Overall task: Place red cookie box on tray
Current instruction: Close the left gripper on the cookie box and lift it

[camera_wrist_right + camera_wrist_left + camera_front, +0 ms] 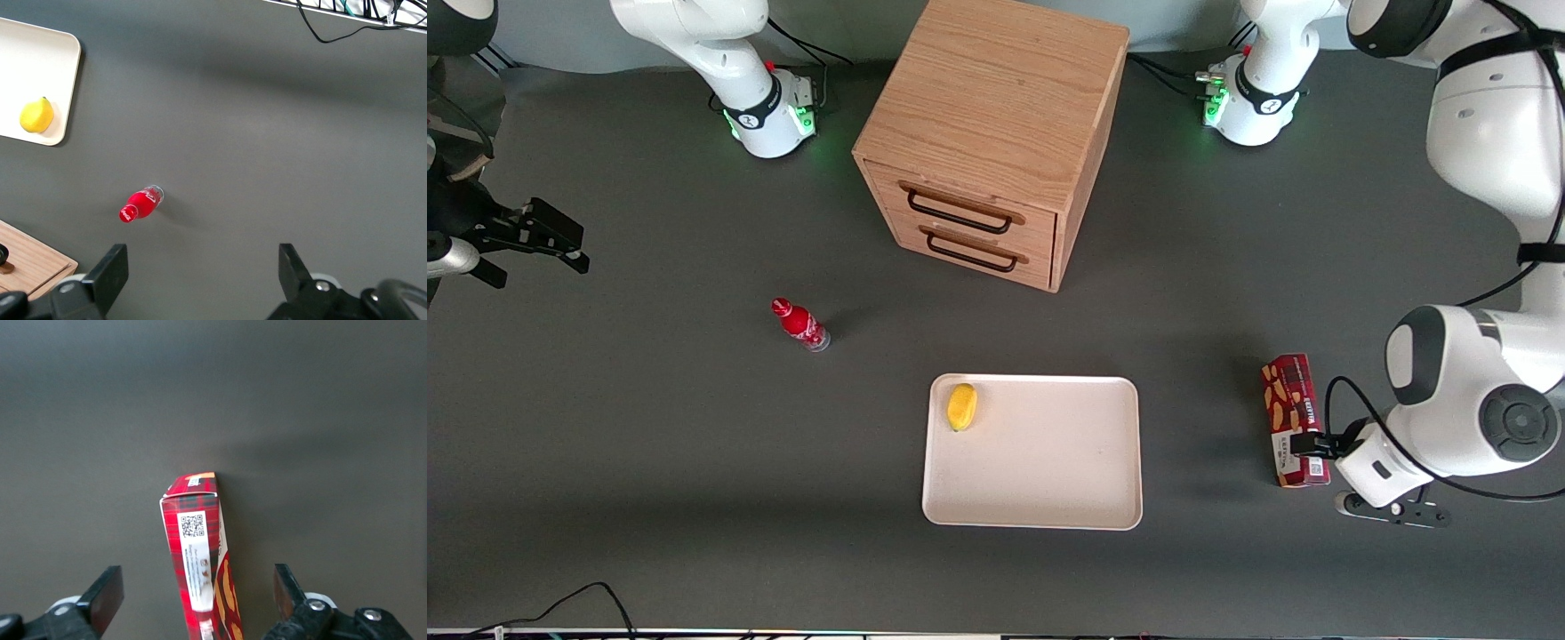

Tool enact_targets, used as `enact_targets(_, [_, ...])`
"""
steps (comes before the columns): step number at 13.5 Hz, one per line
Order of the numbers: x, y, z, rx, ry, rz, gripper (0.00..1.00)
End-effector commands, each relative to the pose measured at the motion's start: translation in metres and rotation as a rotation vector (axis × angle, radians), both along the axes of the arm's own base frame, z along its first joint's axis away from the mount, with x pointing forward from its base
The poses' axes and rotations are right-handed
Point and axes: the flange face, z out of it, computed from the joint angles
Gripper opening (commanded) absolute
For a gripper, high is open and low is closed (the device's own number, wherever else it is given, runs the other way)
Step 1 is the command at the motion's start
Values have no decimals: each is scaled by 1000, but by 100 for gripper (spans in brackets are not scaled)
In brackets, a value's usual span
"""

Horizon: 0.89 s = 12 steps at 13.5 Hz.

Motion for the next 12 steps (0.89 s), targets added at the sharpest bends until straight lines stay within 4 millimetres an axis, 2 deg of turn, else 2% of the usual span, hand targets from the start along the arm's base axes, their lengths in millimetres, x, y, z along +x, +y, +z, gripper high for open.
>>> enact_targets(1, [-8, 4, -28, 25, 17, 12, 100])
enact_targets(3, [-16, 2, -51, 20, 23, 7, 100])
enact_targets(4, [-19, 4, -58, 21, 29, 9, 86])
enact_targets(6, [-21, 11, -62, 32, 44, 15, 40])
enact_targets(7, [-22, 11, -63, 33, 49, 14, 20])
enact_targets(8, [-23, 10, -63, 34, 52, 10, 4])
enact_targets(9, [-23, 11, -65, 41, 55, 7, 0])
enact_targets(12, [-22, 12, -59, 66, 47, -5, 0])
